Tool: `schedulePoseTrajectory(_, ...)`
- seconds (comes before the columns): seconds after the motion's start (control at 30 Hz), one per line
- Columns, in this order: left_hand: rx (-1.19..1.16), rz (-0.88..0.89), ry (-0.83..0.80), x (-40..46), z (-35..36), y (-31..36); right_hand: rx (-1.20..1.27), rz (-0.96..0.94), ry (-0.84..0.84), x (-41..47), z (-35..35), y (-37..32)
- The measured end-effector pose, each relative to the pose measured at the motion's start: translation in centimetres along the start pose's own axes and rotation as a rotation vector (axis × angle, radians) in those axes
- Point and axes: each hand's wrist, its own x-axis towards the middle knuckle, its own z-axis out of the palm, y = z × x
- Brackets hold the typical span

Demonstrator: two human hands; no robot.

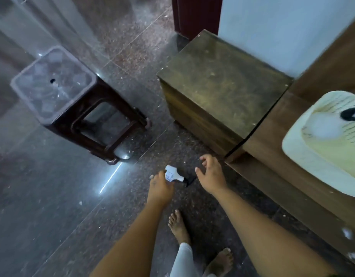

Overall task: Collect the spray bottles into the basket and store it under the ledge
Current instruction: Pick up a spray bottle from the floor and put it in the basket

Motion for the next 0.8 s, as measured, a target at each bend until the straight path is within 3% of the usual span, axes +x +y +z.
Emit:
schedulePoseTrajectory(0.2,0.183,-0.022,-0.161,7.1,2.5,-7.4,-0.053,0.166,-0.142,4.3,11.1,4.0)
schedulePoseTrajectory(0.47,0.303,-0.030,-0.204,19.5,6.8,-12.2,-0.160,0.248,-0.237,11.6,22.0,11.2)
schedulePoseTrajectory(0.67,0.362,0.016,-0.236,25.9,10.9,-14.7,-0.401,0.062,-0.290,15.6,27.8,15.2)
schedulePoseTrajectory(0.8,0.438,0.086,-0.286,28.3,13.8,-16.2,-0.468,0.076,-0.347,17.4,31.1,16.8)
